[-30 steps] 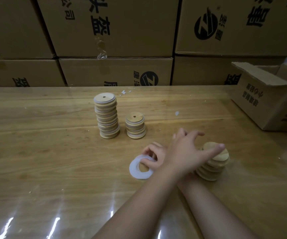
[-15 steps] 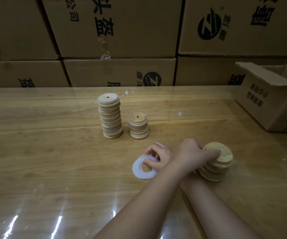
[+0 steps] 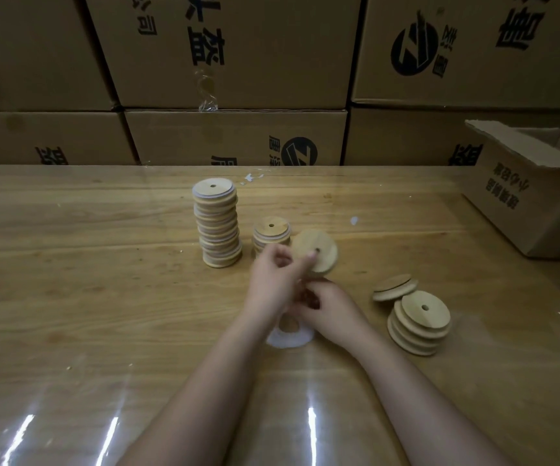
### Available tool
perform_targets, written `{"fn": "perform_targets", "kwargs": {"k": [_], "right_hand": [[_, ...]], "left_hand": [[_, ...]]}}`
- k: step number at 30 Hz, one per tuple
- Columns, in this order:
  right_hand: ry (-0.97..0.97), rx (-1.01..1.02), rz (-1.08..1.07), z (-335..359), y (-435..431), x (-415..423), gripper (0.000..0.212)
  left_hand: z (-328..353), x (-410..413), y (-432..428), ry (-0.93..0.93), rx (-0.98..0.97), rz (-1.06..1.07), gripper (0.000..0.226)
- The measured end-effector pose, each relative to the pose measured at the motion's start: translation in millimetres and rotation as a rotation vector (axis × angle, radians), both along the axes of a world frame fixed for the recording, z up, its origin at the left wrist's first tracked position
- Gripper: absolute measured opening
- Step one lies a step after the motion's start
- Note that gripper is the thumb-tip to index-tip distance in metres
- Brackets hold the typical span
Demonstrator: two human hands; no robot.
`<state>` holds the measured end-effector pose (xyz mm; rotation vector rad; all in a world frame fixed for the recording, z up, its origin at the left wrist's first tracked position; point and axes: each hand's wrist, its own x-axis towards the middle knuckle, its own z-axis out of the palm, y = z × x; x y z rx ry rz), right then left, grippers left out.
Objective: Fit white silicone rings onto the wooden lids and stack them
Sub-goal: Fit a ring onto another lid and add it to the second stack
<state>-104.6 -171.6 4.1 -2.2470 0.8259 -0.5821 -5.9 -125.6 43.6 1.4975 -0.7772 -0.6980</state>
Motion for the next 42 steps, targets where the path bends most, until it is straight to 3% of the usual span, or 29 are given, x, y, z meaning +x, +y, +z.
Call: {"fn": "perform_targets", "kwargs": {"k": [7, 13, 20, 31, 35, 42], "right_hand": [[-0.065, 0.071, 0.000, -4, -2, -3, 0.011], [-0.075, 0.075, 0.004, -3, -2, -2, 0.009], [-0.290, 0.192, -0.146, 1, -3, -7, 0.005], [-0.201, 0.158, -0.128, -1, -2, -4, 0.008], [-0.095, 0.093, -0.104, -2, -1, -4, 0.015], [-0.373, 0.199, -0.179, 3, -1, -7, 0.006]], "left_hand": [[-30, 49, 21, 0.014, 0.005, 0.172, 0.026], [-37, 48, 16, -0.115, -0.021, 0.101, 0.021], [-37, 51, 12, -0.193, -0.049, 0.019, 0.014], [-36, 53, 11, -0.268, -0.130, 0.038, 0.023], [-36, 52, 11, -0.184, -0.159, 0.035, 0.026], [-35, 49, 15, -0.178, -0.206, -0.079, 0.025]]}}
